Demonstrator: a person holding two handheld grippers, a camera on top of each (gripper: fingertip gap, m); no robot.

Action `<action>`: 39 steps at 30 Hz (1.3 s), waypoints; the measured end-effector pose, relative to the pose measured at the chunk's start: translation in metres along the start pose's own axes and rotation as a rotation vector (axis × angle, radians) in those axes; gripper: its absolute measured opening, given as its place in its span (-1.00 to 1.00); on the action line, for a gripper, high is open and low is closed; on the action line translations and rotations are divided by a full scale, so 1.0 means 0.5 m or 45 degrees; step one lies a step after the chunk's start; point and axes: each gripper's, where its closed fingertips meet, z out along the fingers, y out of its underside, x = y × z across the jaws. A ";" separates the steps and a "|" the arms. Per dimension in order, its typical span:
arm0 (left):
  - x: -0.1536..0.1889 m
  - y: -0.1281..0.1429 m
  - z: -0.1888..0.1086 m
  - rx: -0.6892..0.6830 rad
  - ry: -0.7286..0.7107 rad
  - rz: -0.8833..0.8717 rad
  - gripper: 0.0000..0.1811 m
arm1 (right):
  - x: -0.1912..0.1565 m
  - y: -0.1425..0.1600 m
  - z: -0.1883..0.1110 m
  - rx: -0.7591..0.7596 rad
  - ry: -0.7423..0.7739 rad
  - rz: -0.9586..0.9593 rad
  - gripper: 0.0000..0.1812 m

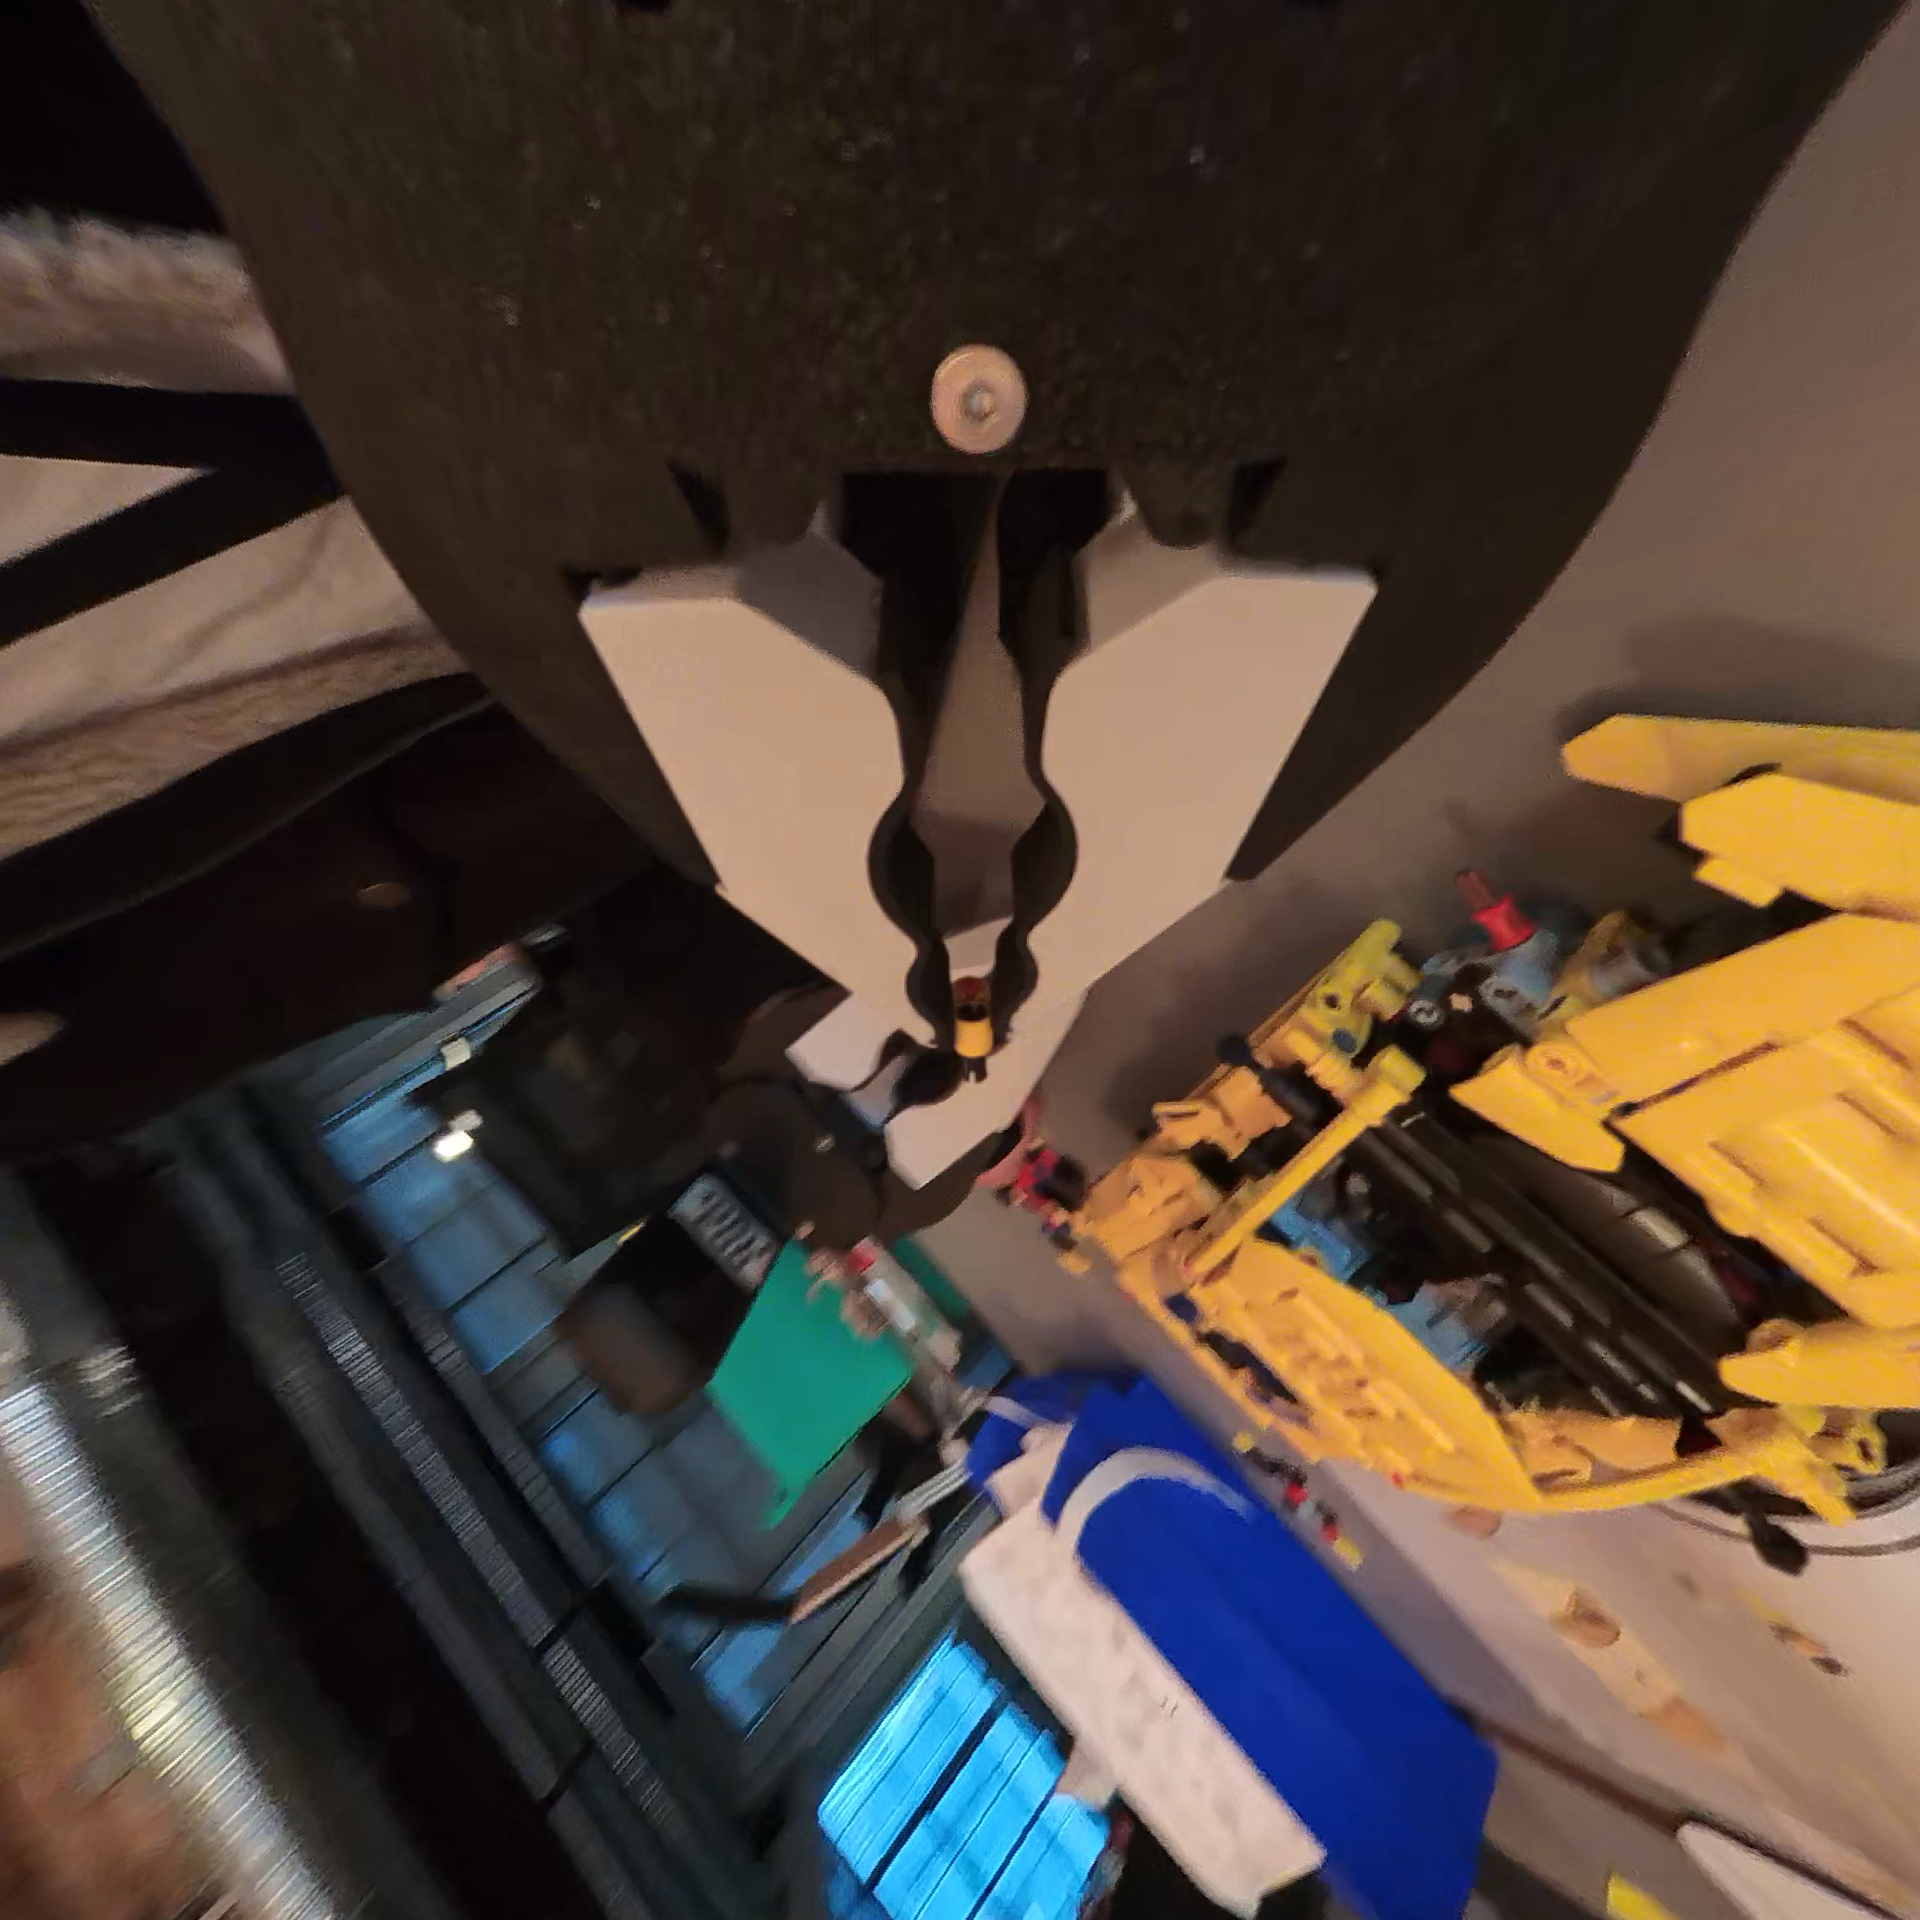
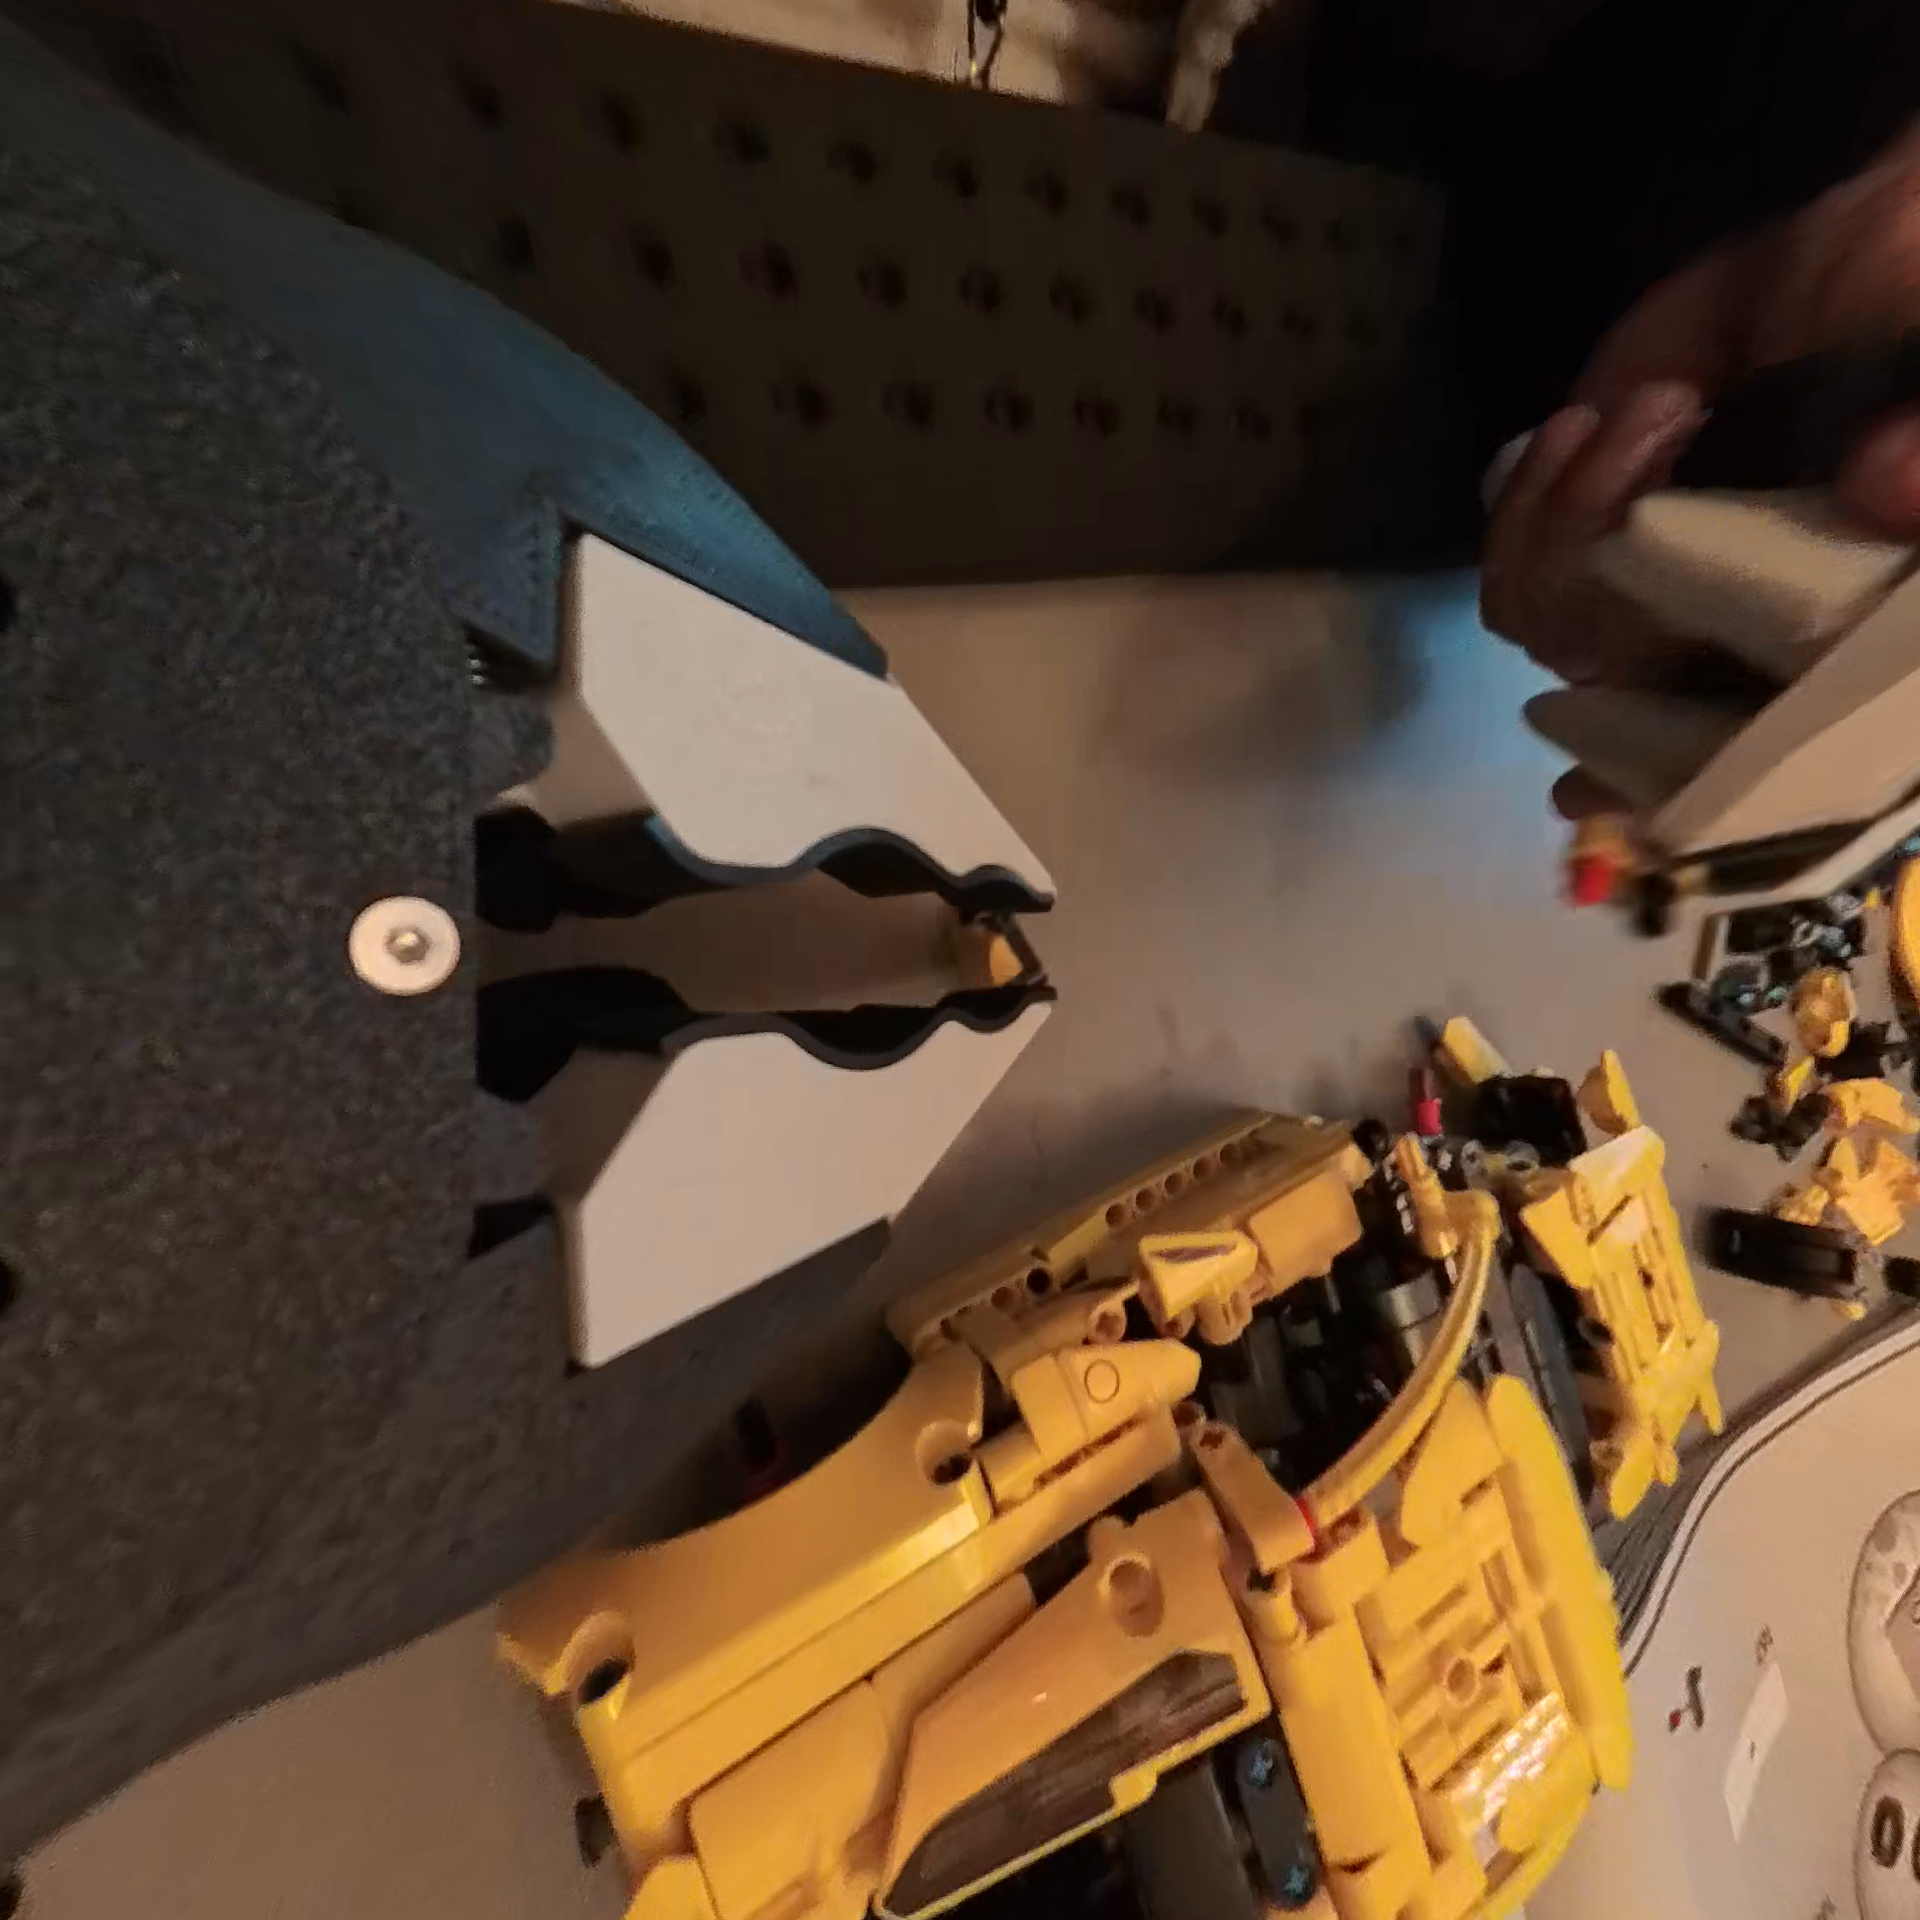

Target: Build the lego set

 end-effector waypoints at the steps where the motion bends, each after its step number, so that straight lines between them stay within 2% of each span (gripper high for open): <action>1: 0.006 -0.012 -0.006 0.050 0.065 -0.049 -0.93 | 0.007 0.007 0.002 -0.013 0.013 0.009 -0.87; 6: 0.003 -0.044 -0.037 0.190 0.153 -0.160 -0.93 | 0.018 -0.001 -0.007 0.028 0.046 0.017 -0.89; 15: 0.006 -0.033 -0.028 0.150 0.145 -0.135 -0.93 | 0.024 -0.001 -0.015 0.042 0.054 0.030 -0.89; 21: 0.006 -0.033 -0.029 0.152 0.154 -0.147 -0.93 | 0.007 0.006 -0.018 0.029 -0.044 0.077 -0.90; 31: 0.005 -0.030 -0.027 0.145 0.160 -0.164 -0.93 | 0.005 0.019 -0.007 -0.025 -0.027 0.035 -0.89; 39: 0.006 -0.028 -0.025 0.140 0.160 -0.160 -0.93 | -0.013 0.021 -0.002 -0.042 -0.084 0.020 -0.89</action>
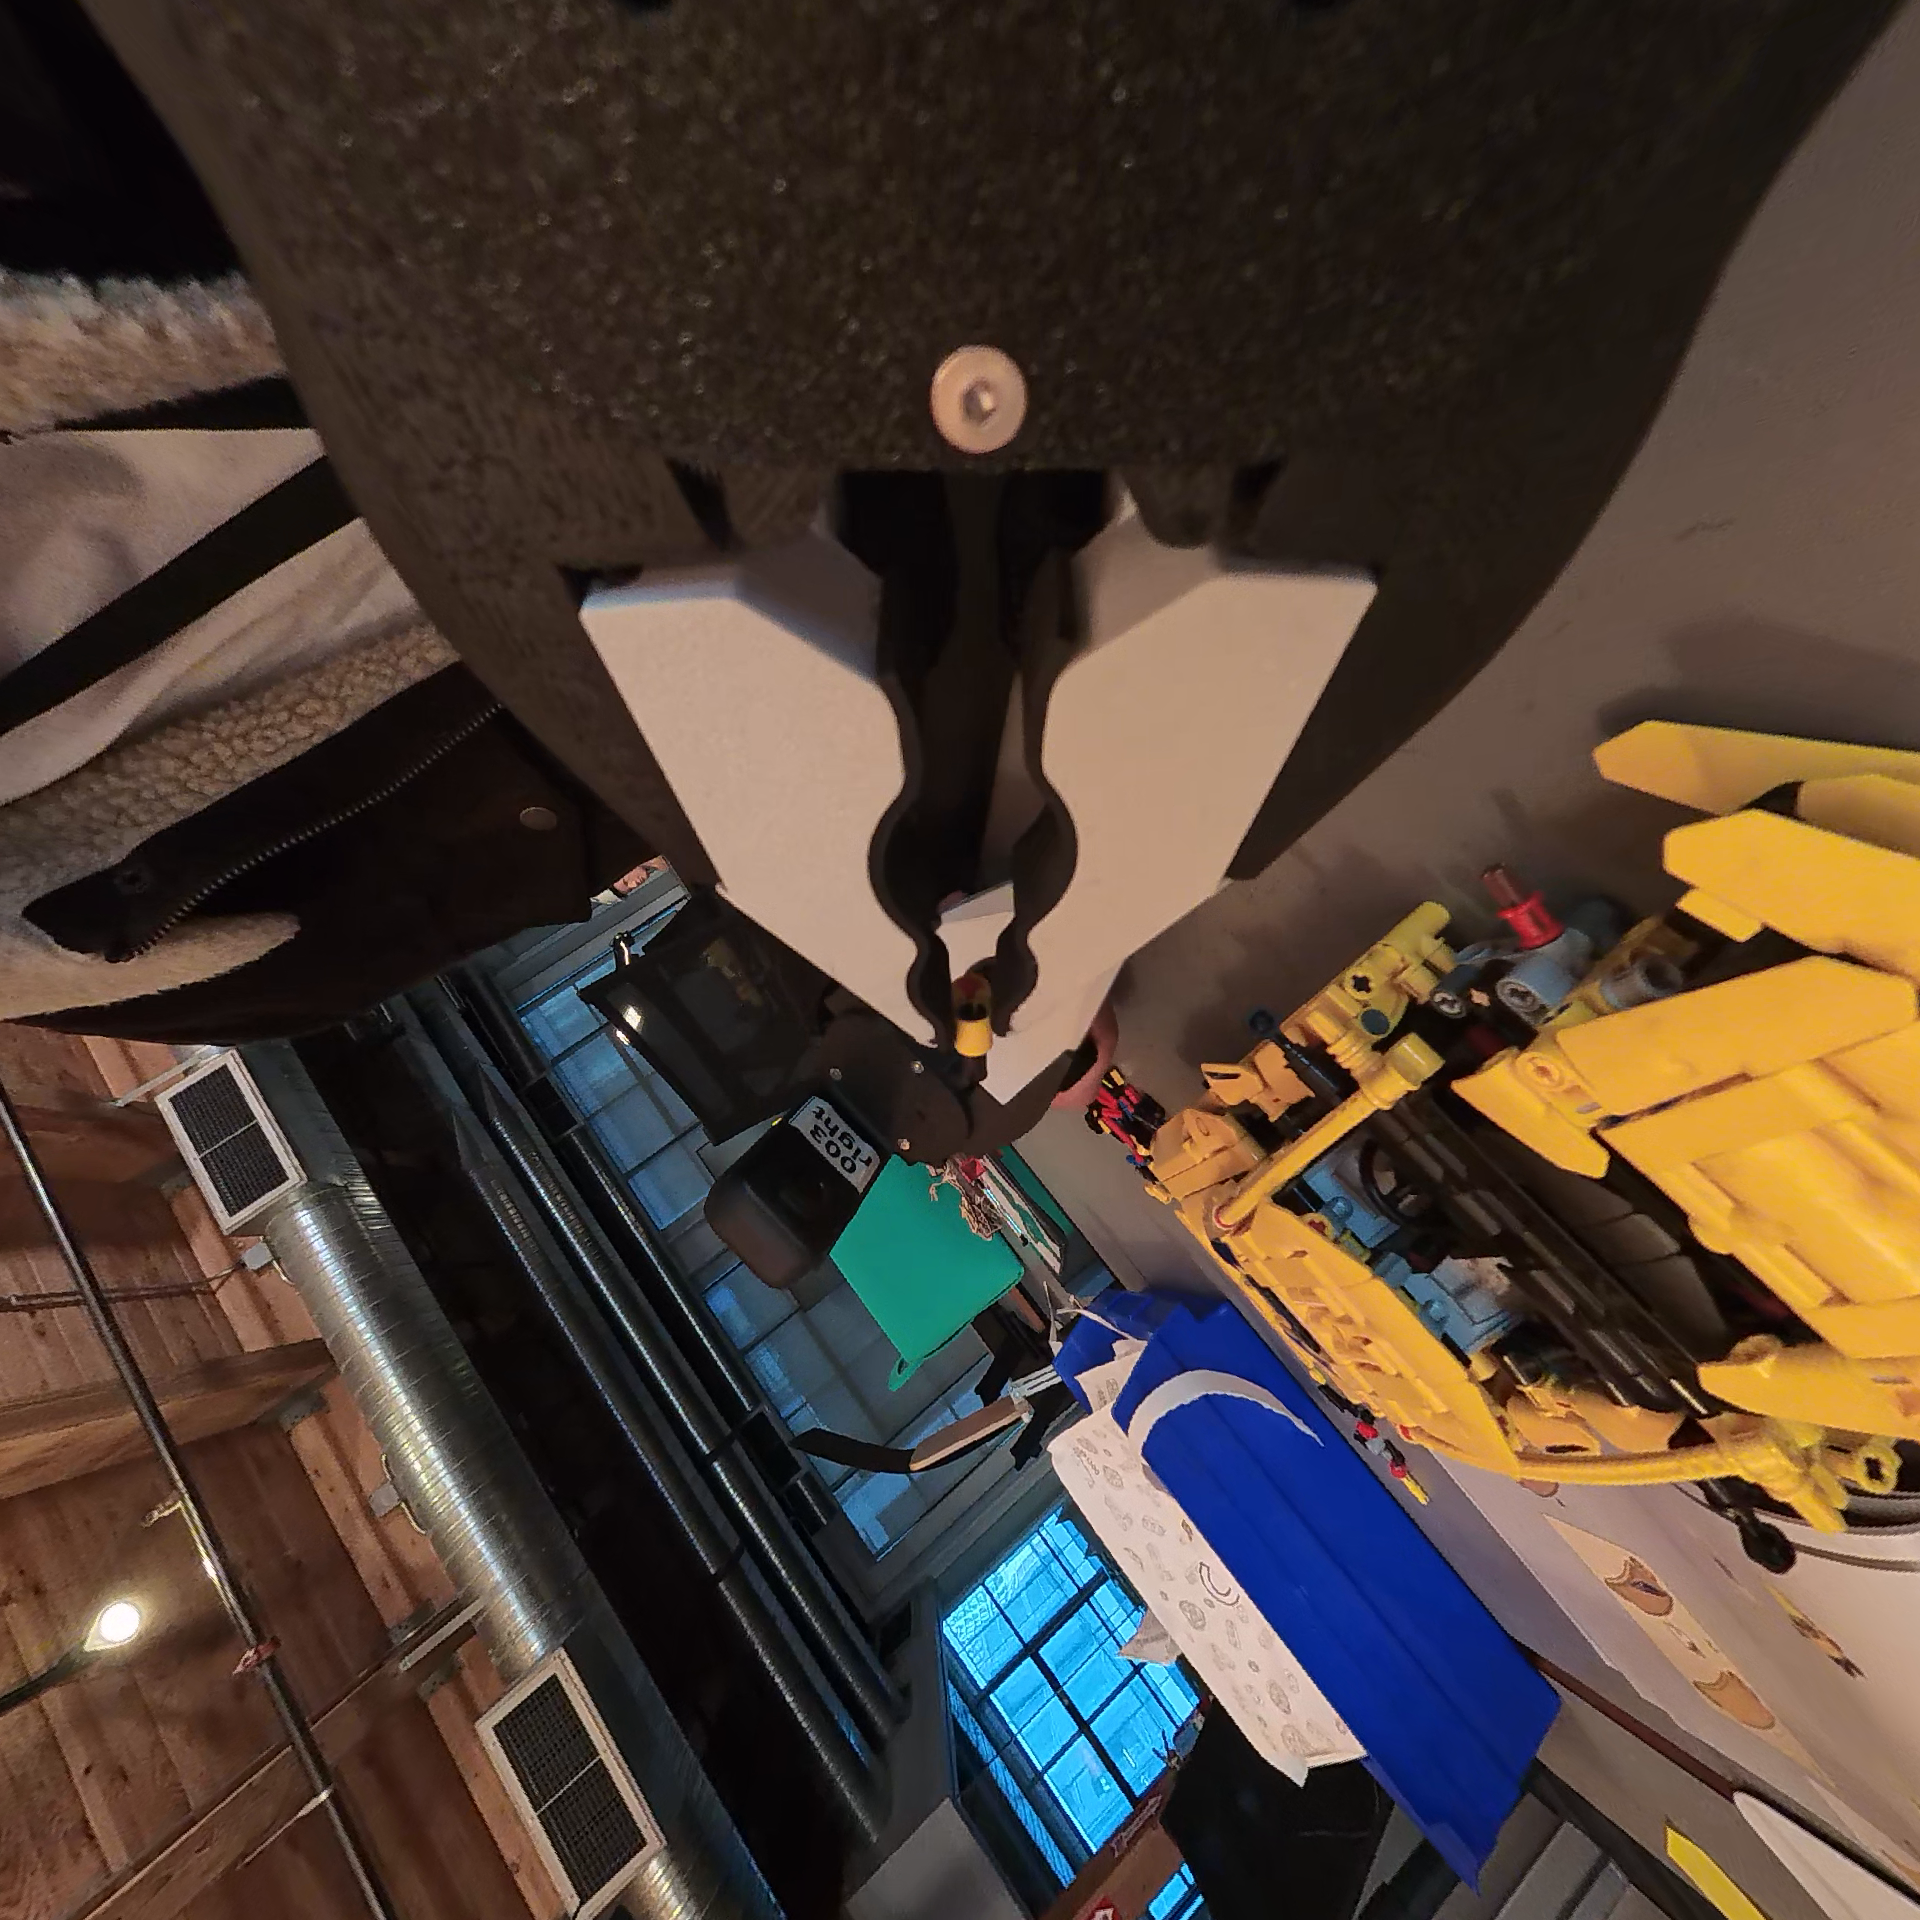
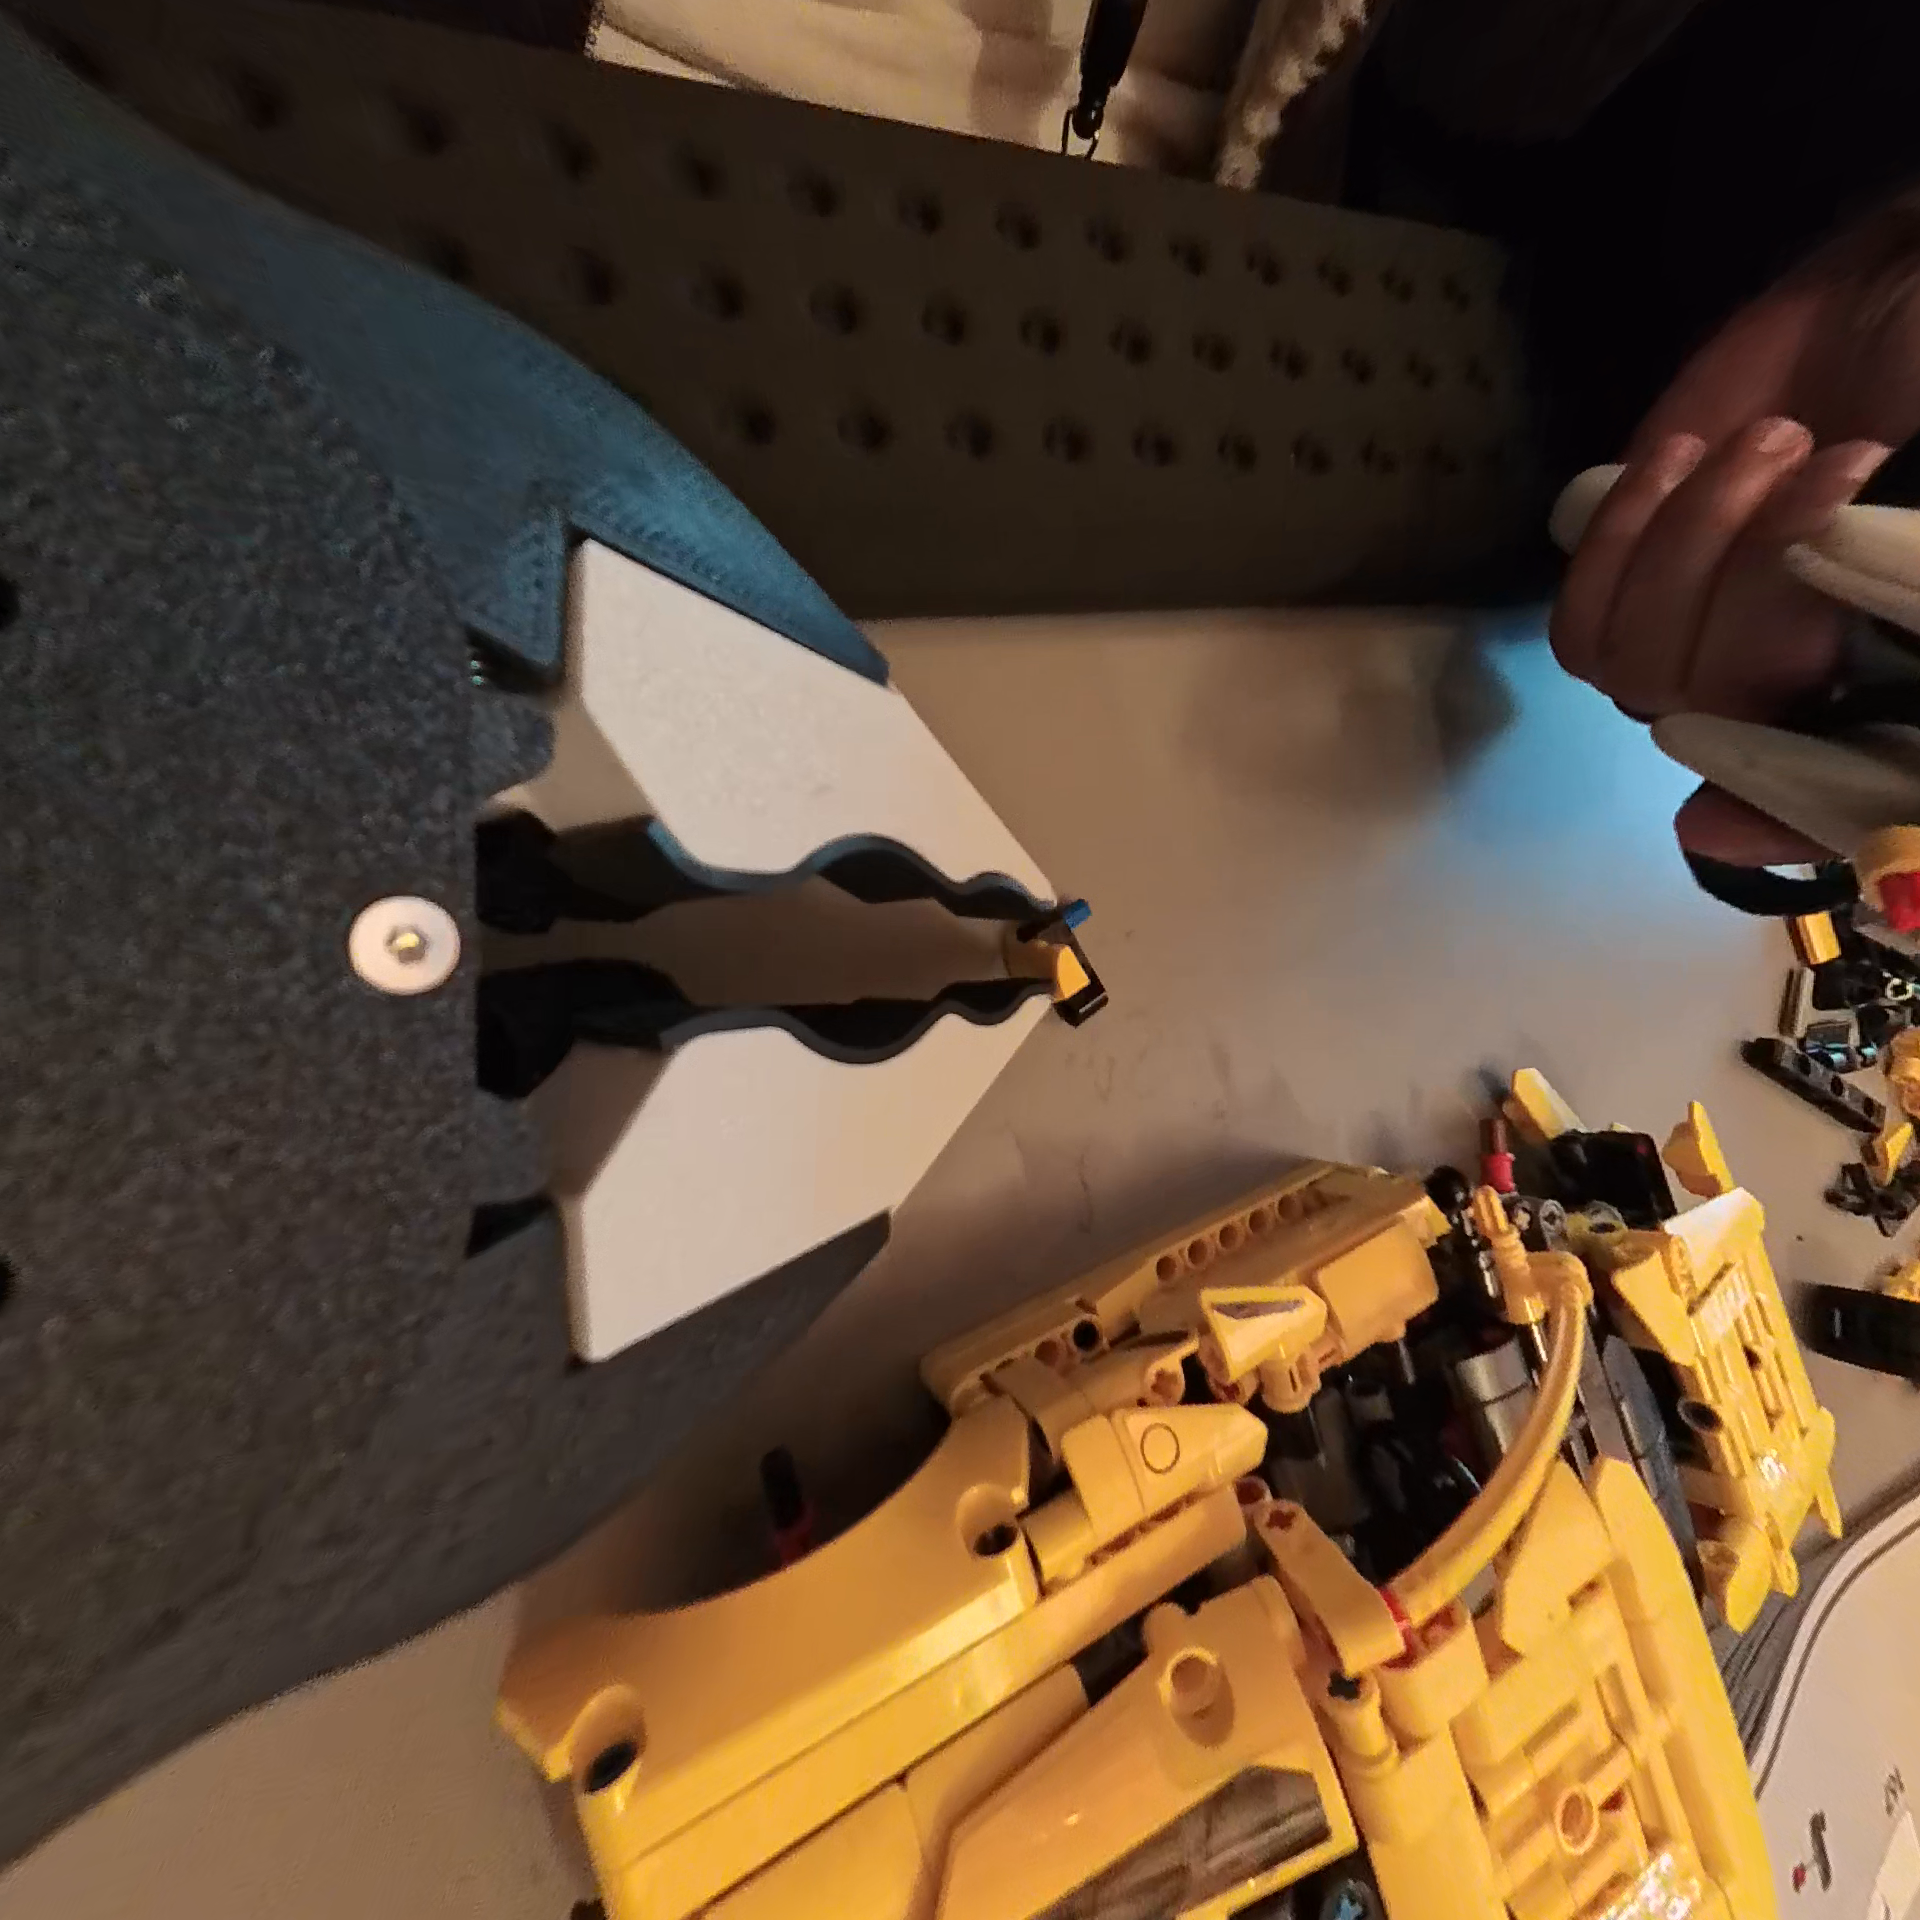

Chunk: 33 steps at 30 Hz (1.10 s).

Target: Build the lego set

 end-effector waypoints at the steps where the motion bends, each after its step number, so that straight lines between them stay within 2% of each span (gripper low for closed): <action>1: 0.000 0.000 0.000 -0.001 0.001 -0.001 -0.93 | -0.001 0.000 0.001 -0.002 -0.004 -0.001 -0.89; 20: 0.000 0.004 0.003 -0.013 0.004 -0.006 -0.93 | 0.000 0.000 -0.001 0.001 -0.005 0.011 -0.87; 23: -0.005 0.004 0.004 -0.012 -0.026 -0.005 -0.93 | -0.005 -0.032 -0.014 0.120 -0.025 0.017 -0.80; 25: -0.008 0.003 0.010 -0.002 -0.060 -0.009 -0.92 | -0.004 -0.080 -0.033 0.274 -0.011 0.022 -0.72; 28: -0.003 -0.008 0.029 0.107 -0.083 -0.072 -0.93 | 0.005 -0.159 -0.062 0.473 0.166 -0.026 -0.66; 29: -0.001 -0.014 0.036 0.158 -0.074 -0.124 -0.93 | 0.006 -0.179 -0.067 0.506 0.242 -0.043 -0.69; 33: -0.002 -0.019 0.067 0.281 -0.039 -0.299 -0.93 | 0.004 -0.222 -0.066 0.596 0.504 -0.102 -0.69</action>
